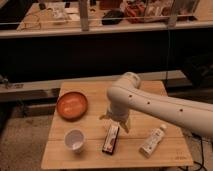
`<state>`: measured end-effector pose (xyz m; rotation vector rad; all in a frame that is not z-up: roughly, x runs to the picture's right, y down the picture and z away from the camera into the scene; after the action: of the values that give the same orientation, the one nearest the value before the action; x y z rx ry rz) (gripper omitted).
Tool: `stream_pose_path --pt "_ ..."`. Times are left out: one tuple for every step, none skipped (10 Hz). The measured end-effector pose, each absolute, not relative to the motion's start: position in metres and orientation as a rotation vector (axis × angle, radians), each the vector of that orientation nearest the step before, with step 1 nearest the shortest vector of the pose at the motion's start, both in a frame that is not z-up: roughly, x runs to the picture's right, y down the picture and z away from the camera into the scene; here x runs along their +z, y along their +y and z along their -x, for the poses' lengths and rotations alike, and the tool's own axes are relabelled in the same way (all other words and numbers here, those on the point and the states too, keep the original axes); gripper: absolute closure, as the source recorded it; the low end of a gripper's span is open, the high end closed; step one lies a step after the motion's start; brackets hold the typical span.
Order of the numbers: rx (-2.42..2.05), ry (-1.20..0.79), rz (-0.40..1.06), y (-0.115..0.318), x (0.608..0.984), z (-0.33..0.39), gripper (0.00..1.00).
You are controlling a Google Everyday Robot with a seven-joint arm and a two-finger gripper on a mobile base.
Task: Move the arm in a circular motion
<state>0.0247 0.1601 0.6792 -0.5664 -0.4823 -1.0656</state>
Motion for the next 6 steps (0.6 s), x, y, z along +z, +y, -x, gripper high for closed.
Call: stream_pose_path --pt "-1.09 -0.489 0.562 0.15 0.689 -0.016 0.2" --pt "-1.114 -0.49 0.562 0.133 0.705 -0.009 0.2" --pt "-1.124 -0.489 0.562 0.122 0.716 -0.009 0.2" --pt "-1.118 -0.48 0.565 0.109 0.732 -0.011 0.2" --pt "-1.092 -0.464 0.568 0.097 0.747 -0.019 0.2" --pt "-1.054 -0.449 0.573 0.087 0.759 -0.034 0.2"
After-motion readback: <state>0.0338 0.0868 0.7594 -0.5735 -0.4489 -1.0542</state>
